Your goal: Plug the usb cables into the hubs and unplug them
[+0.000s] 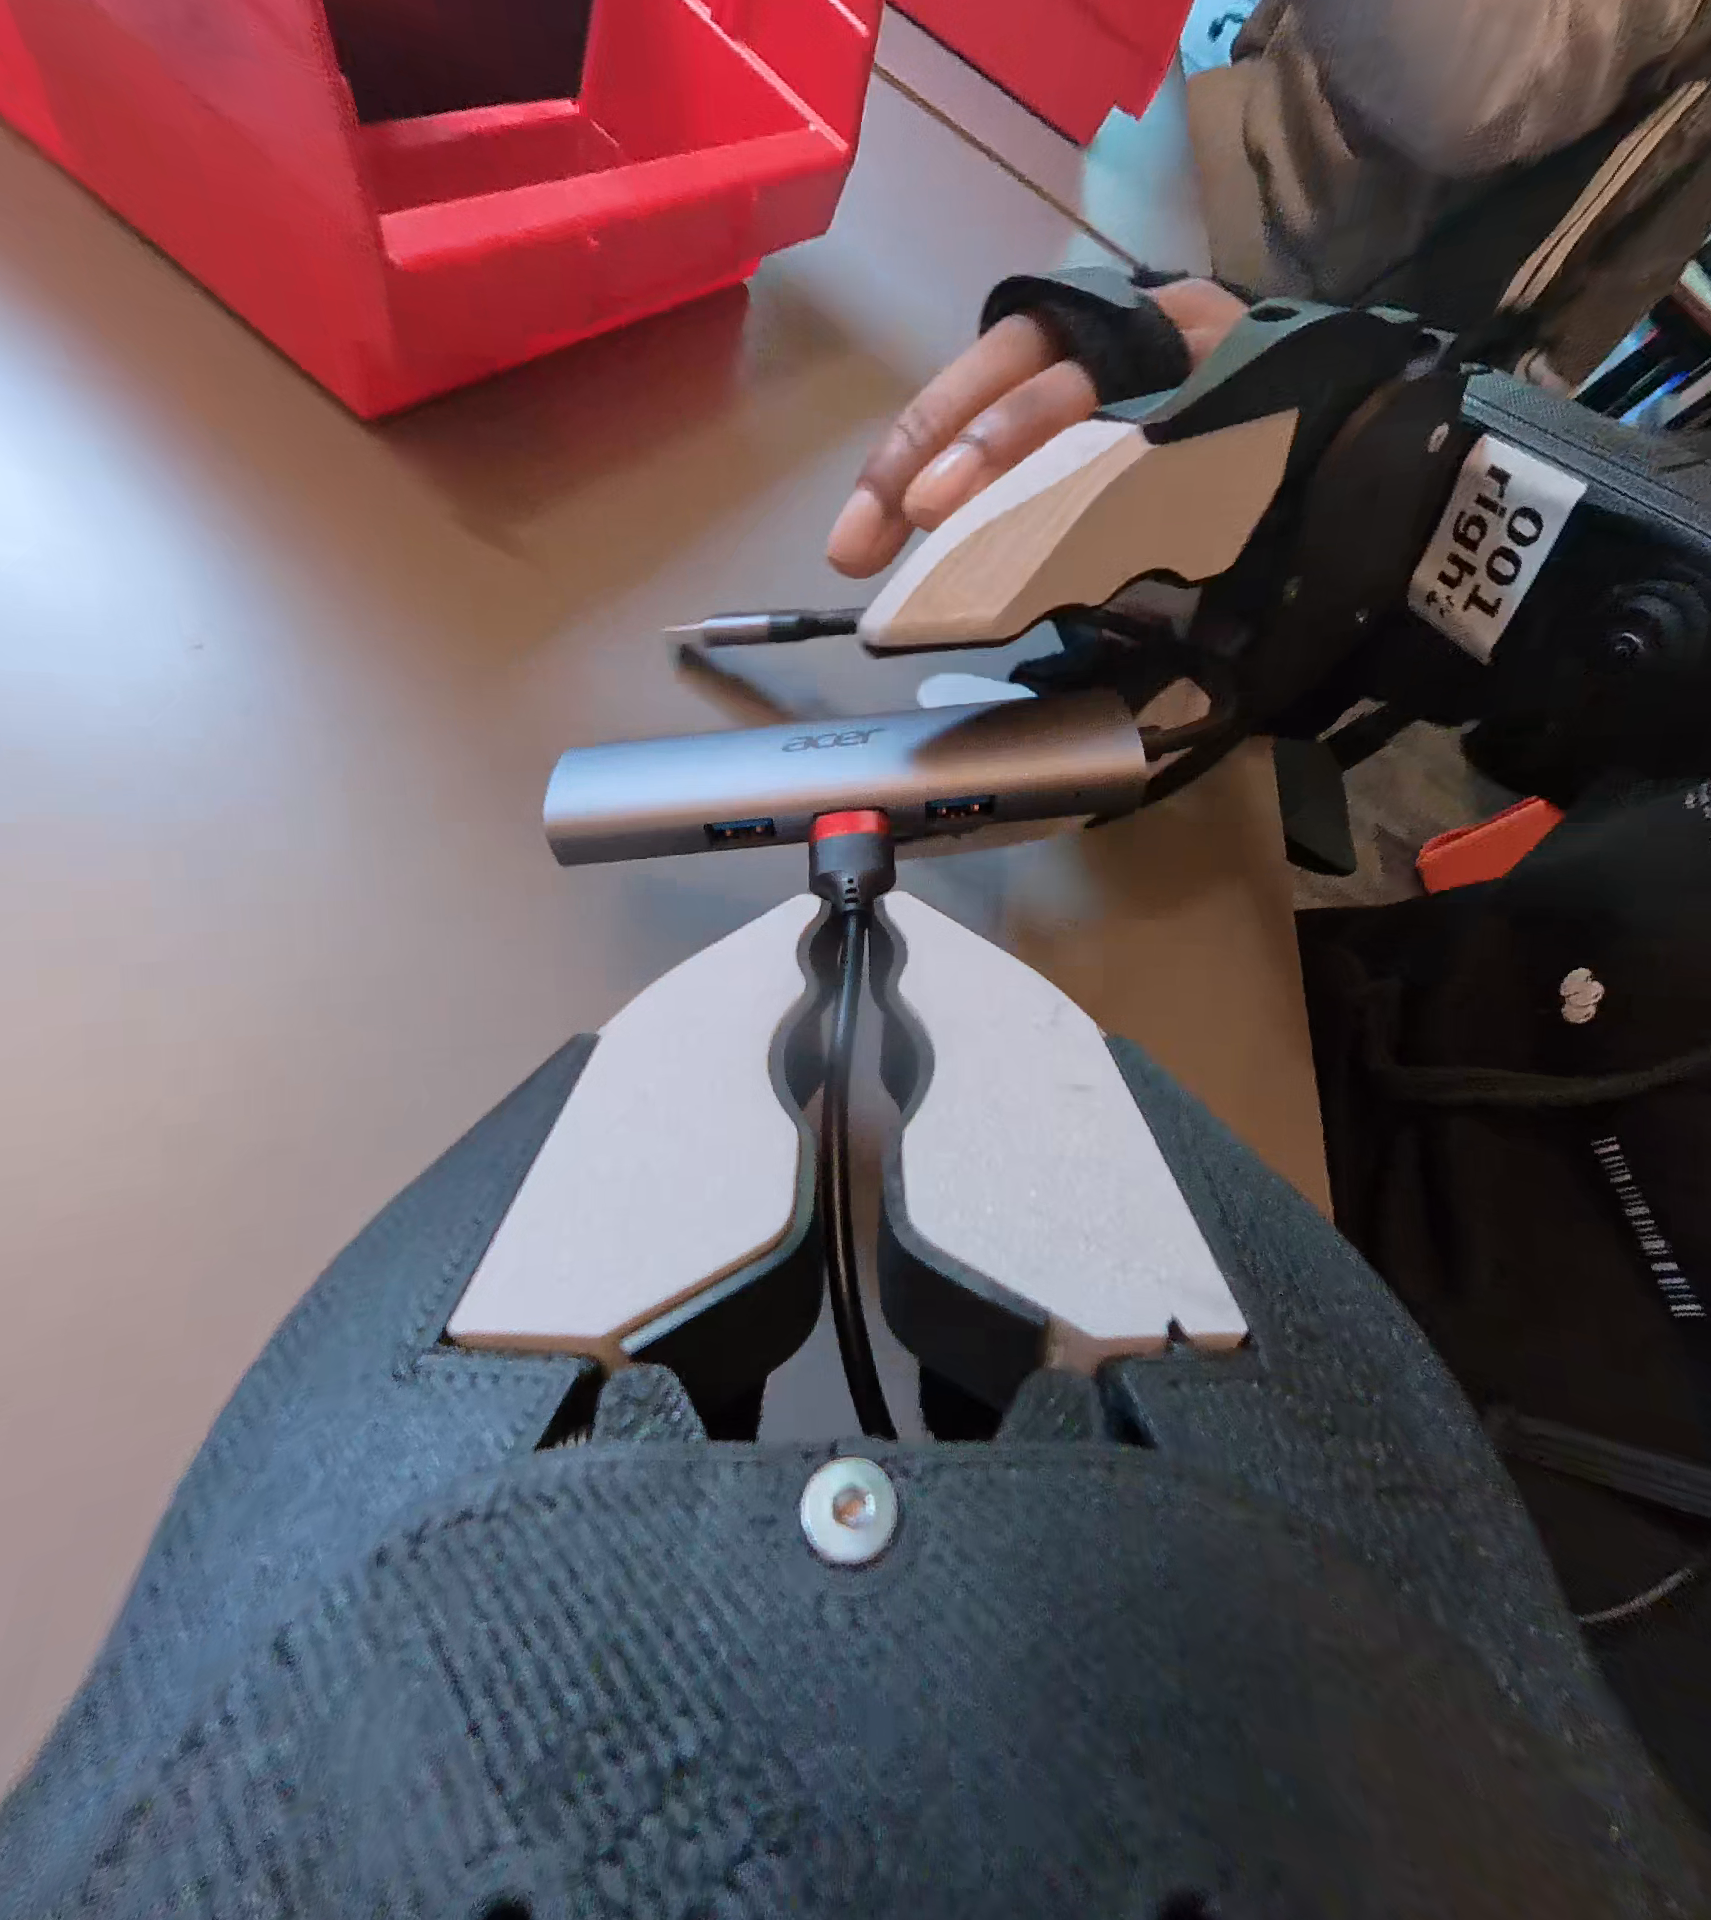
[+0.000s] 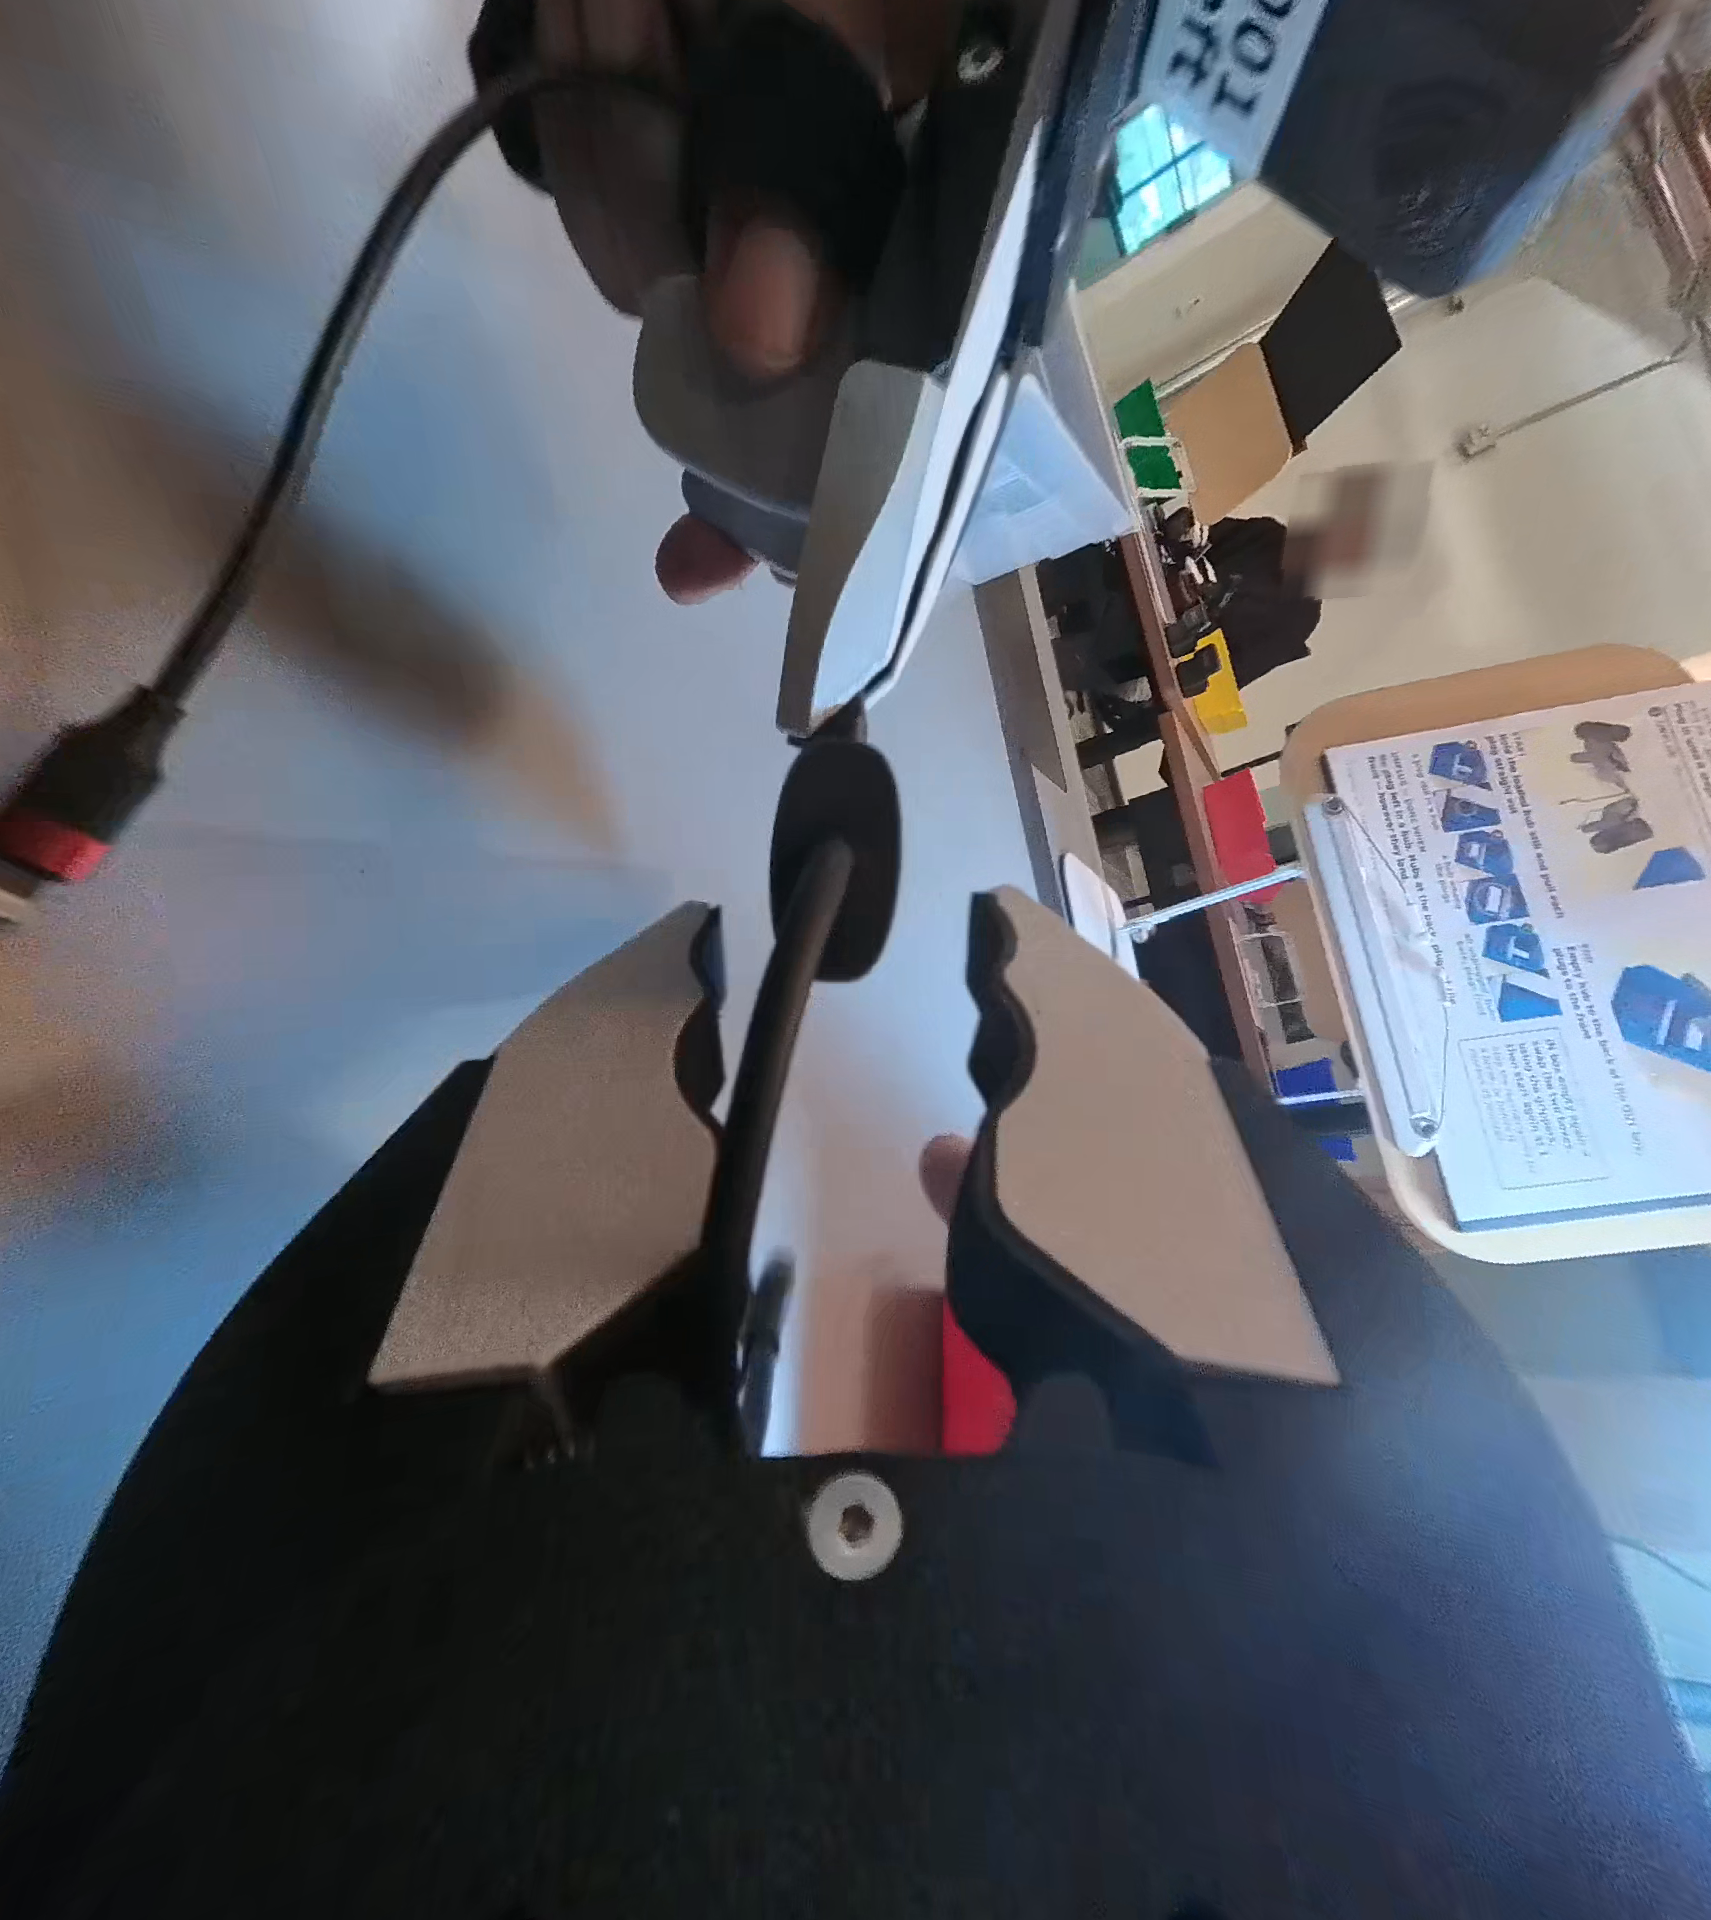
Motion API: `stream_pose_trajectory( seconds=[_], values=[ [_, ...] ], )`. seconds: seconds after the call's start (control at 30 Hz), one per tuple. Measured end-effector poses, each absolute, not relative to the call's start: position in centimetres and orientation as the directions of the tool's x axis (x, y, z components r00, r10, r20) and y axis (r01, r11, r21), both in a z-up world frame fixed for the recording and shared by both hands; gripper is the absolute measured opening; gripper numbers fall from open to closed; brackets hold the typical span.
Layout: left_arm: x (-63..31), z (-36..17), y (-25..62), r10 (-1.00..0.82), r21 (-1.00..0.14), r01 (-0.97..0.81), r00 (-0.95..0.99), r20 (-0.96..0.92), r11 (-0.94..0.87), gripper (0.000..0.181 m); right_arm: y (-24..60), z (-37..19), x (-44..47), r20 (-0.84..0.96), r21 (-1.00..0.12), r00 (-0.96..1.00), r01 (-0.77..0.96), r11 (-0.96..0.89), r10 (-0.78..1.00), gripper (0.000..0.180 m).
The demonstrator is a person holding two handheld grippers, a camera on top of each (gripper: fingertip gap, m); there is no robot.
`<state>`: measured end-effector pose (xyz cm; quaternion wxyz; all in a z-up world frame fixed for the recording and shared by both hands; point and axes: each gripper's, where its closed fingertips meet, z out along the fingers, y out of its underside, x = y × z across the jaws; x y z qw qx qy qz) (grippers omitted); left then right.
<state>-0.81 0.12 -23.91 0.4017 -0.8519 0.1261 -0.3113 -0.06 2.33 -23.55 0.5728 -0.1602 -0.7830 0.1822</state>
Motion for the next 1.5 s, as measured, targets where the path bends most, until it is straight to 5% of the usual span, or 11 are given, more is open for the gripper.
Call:
stream_pose_trajectory(
  seconds=[0.03,0.13,0.3,0.5,0.67,0.83,0.93,1.07,1.3,1.43,1.5],
  values=[
    [-0.9,-23.8,0.1,-0.459,-0.761,0.052,0.77,0.443,-0.647,0.005,1.9,-23.3,0.0,0.835,-0.476,-0.297,0.036,0.879,0.464,0.047],
    [-0.6,-23.3,0.1,-0.472,-0.771,0.045,0.767,0.434,-0.635,0.005,1.2,-22.4,0.2,0.887,-0.375,-0.287,0.013,0.927,0.362,0.018],
    [-3.2,-16.2,-0.7,-0.504,-0.899,0.191,0.773,0.385,-0.394,0.039,4.5,-15.2,1.5,0.785,-0.546,-0.298,0.08,0.834,0.543,0.018],
    [-9.1,-12.8,-2.7,-0.332,-0.954,0.253,0.896,0.293,-0.159,0.038,17.3,-3.9,1.8,0.692,-0.635,-0.179,0.309,0.708,0.699,0.018],
    [-8.3,-16.0,-2.5,-0.312,-0.95,0.199,0.911,0.269,-0.24,0.038,29.6,-1.7,0.4,0.773,-0.447,-0.106,0.608,0.656,0.625,0.018],
    [-7.4,-16.9,-2.0,-0.325,-0.952,0.151,0.916,0.236,-0.266,0.038,37.0,-7.5,-1.3,0.781,-0.091,-0.303,0.81,0.579,0.546,0.018],
    [-7.3,-17.5,-1.9,-0.323,-0.95,0.137,0.918,0.228,-0.282,0.037,38.5,-13.2,-3.3,0.699,-0.036,-0.377,0.83,0.556,0.608,0.018],
    [-7.4,-18.5,-1.8,-0.315,-0.944,0.126,0.922,0.224,-0.304,0.038,39.4,-19.7,-5.7,0.562,-0.176,-0.292,0.873,0.456,0.774,0.026],
    [-9.3,-20.0,-1.7,-0.231,-0.936,0.062,0.962,0.149,-0.347,0.045,35.2,-17.0,-7.7,0.214,-0.535,-0.195,0.797,0.282,0.957,0.094],
    [-10.6,-20.2,-2.1,-0.178,-0.928,0.005,0.981,0.077,-0.373,0.051,31.0,-8.7,-7.5,0.245,-0.75,-0.203,0.581,0.318,0.948,0.083],
    [-11.8,-19.5,-2.8,-0.132,-0.924,-0.04,0.991,0.012,-0.379,0.051,28.0,-6.8,-6.0,0.303,-0.769,-0.232,0.513,0.381,0.924,0.078]
  ],
)
